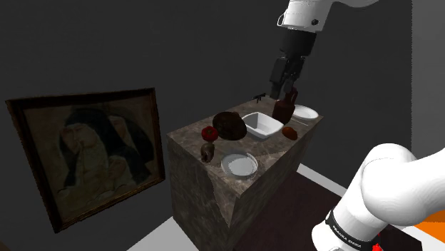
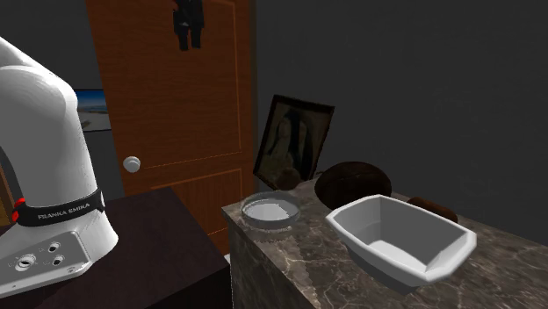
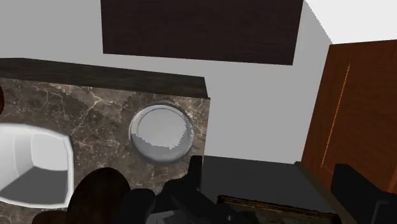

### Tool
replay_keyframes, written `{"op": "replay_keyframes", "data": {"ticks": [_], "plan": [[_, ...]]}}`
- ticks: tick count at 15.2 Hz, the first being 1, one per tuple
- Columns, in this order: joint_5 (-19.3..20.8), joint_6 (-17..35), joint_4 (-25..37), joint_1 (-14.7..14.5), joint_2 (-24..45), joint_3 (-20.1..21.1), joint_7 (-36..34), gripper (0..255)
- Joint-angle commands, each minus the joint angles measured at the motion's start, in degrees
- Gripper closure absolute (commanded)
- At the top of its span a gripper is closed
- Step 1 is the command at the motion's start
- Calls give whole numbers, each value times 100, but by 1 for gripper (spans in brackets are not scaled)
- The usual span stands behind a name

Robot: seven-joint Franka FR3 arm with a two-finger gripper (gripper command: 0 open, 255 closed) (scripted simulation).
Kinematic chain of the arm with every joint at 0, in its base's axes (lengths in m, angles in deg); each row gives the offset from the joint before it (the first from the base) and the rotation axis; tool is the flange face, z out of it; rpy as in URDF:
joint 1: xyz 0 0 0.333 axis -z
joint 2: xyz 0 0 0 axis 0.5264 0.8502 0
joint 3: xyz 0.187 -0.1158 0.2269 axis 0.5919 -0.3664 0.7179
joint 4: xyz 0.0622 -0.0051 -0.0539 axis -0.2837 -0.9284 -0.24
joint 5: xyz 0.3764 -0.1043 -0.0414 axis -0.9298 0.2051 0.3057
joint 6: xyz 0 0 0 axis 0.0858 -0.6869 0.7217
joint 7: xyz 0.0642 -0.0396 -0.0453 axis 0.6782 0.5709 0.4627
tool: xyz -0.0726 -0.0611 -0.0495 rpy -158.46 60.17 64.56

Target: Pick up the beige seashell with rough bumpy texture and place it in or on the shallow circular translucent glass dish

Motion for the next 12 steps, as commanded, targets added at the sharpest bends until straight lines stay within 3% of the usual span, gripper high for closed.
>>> {"op": "replay_keyframes", "data": {"ticks": [1,12], "plan": [[0,0,0,0,0,0,0,0],[31,1798,-229,275,1777,270,-612,0]]}}
